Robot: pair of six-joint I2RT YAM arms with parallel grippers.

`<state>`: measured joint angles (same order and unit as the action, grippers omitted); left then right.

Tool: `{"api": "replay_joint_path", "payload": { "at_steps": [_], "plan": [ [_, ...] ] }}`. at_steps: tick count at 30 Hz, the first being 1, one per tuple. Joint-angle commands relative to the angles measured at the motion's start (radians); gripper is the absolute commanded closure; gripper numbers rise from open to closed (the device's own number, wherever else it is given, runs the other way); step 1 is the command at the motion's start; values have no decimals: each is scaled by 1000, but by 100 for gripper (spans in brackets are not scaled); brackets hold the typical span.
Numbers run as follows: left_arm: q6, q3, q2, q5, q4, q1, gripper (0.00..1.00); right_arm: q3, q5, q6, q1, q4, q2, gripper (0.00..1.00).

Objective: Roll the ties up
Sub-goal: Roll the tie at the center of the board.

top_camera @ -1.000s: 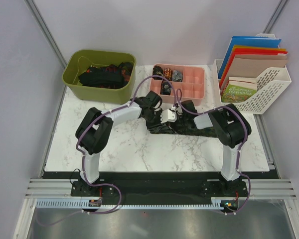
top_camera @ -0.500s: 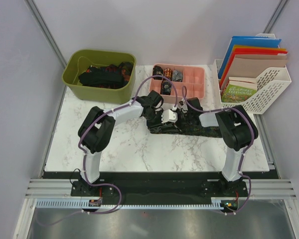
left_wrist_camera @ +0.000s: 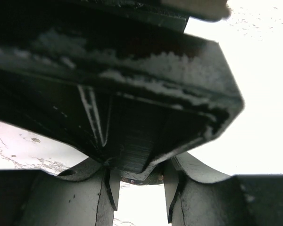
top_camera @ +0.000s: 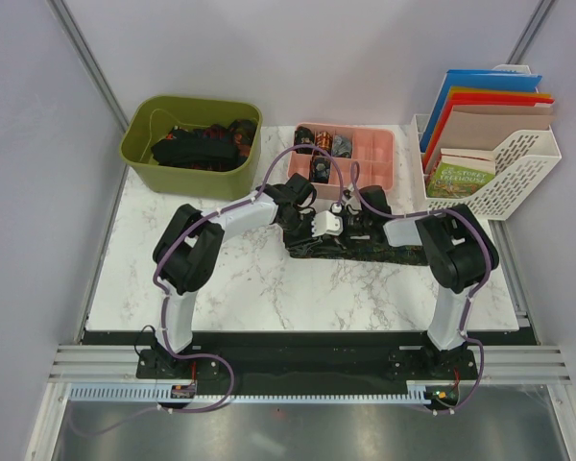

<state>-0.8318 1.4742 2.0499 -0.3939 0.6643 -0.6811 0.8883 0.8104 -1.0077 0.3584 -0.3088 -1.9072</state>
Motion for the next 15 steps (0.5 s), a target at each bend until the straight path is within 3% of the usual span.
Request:
{"api": "replay_joint_path", "payload": {
  "at_steps": [1,7,15],
  "plan": [
    [-56,-72,133,138,115,8,74,4,4,0,16,-43,-21,54],
    [-58,-72,124,133,116,8,73,53,-25,116,14,89,-46,67],
    [-61,-68,78,118,129,9,71,83,-65,179,5,163,-73,98]
  ]
}}
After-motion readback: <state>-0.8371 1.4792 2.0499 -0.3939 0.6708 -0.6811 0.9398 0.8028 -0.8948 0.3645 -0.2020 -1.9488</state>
